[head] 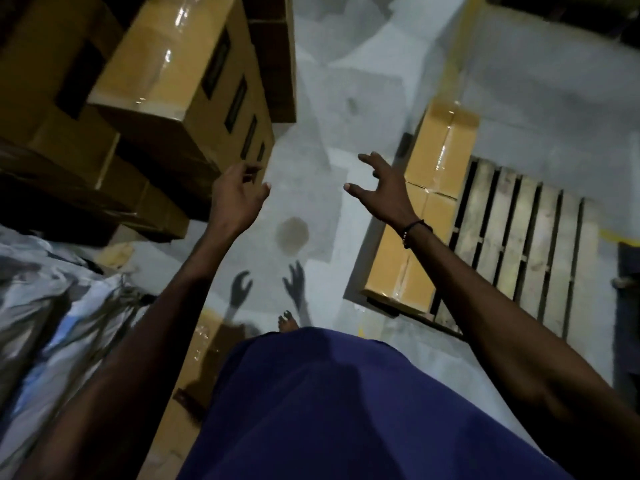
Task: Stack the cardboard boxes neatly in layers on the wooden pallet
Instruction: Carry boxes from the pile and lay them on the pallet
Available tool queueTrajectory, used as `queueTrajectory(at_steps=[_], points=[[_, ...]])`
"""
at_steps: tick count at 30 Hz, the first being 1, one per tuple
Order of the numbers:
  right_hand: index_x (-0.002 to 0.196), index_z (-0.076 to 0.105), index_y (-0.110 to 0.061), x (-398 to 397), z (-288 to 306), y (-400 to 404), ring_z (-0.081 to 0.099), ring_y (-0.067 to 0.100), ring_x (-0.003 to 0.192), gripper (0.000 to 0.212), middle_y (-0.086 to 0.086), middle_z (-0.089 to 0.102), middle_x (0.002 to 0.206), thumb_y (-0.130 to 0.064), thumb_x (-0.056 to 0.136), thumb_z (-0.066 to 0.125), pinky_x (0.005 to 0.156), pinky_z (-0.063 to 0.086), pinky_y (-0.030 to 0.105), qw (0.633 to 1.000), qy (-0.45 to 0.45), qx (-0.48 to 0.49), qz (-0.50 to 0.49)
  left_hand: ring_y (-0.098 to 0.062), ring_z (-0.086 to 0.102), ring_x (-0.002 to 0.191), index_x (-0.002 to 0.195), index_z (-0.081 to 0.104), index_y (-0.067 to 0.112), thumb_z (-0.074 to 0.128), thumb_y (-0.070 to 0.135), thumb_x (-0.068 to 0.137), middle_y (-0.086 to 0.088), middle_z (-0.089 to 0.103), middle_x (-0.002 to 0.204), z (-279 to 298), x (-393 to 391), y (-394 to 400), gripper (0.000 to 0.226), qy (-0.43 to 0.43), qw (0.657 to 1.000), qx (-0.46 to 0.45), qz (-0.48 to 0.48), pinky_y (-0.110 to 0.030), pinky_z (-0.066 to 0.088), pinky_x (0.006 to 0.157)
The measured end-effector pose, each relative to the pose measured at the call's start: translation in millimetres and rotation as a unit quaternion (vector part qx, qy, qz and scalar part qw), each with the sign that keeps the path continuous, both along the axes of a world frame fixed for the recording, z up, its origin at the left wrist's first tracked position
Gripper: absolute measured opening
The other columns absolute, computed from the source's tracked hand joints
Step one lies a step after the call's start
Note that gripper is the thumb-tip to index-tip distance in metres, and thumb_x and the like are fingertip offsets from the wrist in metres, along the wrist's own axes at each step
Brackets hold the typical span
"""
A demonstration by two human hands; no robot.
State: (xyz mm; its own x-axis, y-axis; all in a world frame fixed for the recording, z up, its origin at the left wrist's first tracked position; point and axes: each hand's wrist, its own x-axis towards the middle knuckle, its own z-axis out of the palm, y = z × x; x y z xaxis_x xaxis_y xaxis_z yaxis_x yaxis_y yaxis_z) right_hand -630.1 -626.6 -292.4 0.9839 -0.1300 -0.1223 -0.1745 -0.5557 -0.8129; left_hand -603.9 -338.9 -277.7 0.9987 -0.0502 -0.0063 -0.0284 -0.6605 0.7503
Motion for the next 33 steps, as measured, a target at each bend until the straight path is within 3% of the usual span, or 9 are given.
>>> queueTrajectory(at_steps=[5, 10, 16, 21, 26, 29, 33], points=[[0.148, 0.052, -0.022, 63, 10, 81, 0.038, 0.027, 0.148, 0.069, 0.007, 0.034, 0.164, -0.036, 0.088, 0.081, 0.117, 0.037, 0.05, 0.999, -0.024, 0.013, 0.021, -0.016, 0.059, 0.12, 0.131, 0.064, 0.018, 0.07, 0.026, 0.096, -0.004, 0.064, 0.133, 25, 52, 73, 0.037, -0.012, 0.999, -0.006, 0.03, -0.034, 0.051, 0.097], [0.148, 0.052, -0.025, 123, 25, 145, 0.04, 0.027, 0.147, 0.069, 0.001, 0.033, 0.165, -0.037, 0.087, 0.081, 0.113, 0.042, 0.053, 0.997, -0.045, 0.017, 0.055, -0.005, 0.052, 0.113, 0.132, 0.063, 0.018, 0.071, 0.024, 0.096, -0.003, 0.064, 0.13, 43, 98, 132, 0.037, -0.024, 0.998, -0.005, 0.063, -0.026, 0.045, 0.096], [0.147, 0.052, -0.023, 202, 38, 212, 0.043, 0.028, 0.144, 0.069, 0.004, 0.035, 0.164, -0.034, 0.087, 0.082, 0.113, 0.042, 0.051, 0.993, -0.064, -0.001, 0.101, -0.008, 0.052, 0.121, 0.132, 0.062, 0.018, 0.072, 0.019, 0.095, -0.002, 0.061, 0.136, 48, 159, 191, 0.038, -0.023, 0.995, -0.035, 0.095, -0.026, 0.044, 0.1], [0.15, 0.049, -0.022, 282, 33, 260, 0.037, 0.029, 0.148, 0.075, 0.005, 0.03, 0.166, -0.037, 0.085, 0.083, 0.116, 0.039, 0.052, 0.991, -0.058, -0.021, 0.117, -0.015, 0.06, 0.117, 0.131, 0.063, 0.023, 0.073, 0.022, 0.093, 0.0, 0.063, 0.134, 41, 235, 240, 0.039, -0.048, 0.994, -0.014, 0.101, -0.032, 0.052, 0.088], [0.156, 0.039, -0.021, 359, 27, 298, 0.025, 0.028, 0.154, 0.089, 0.007, 0.022, 0.169, -0.047, 0.083, 0.082, 0.121, 0.032, 0.051, 0.99, -0.021, -0.057, 0.127, -0.021, 0.057, 0.123, 0.135, 0.059, 0.022, 0.074, 0.026, 0.092, -0.002, 0.059, 0.14, 29, 314, 283, 0.046, -0.027, 0.996, 0.039, 0.074, -0.033, 0.046, 0.092], [0.158, 0.035, -0.02, 392, 18, 306, 0.022, 0.028, 0.155, 0.097, 0.007, 0.018, 0.17, -0.05, 0.08, 0.084, 0.122, 0.03, 0.05, 0.988, 0.004, -0.074, 0.135, -0.023, 0.053, 0.127, 0.138, 0.055, 0.025, 0.077, 0.031, 0.09, -0.003, 0.054, 0.143, 16, 353, 298, 0.054, 0.003, 0.996, 0.074, 0.04, -0.041, 0.049, 0.098], [0.16, 0.029, -0.018, 446, 4, 318, 0.019, 0.03, 0.155, 0.109, 0.009, 0.011, 0.171, -0.052, 0.074, 0.088, 0.121, 0.029, 0.047, 0.985, 0.033, -0.102, 0.136, -0.024, 0.045, 0.136, 0.146, 0.047, 0.025, 0.081, 0.034, 0.087, -0.004, 0.046, 0.151, 7, 421, 314, 0.069, 0.047, 0.993, 0.112, 0.003, -0.043, 0.043, 0.108]])
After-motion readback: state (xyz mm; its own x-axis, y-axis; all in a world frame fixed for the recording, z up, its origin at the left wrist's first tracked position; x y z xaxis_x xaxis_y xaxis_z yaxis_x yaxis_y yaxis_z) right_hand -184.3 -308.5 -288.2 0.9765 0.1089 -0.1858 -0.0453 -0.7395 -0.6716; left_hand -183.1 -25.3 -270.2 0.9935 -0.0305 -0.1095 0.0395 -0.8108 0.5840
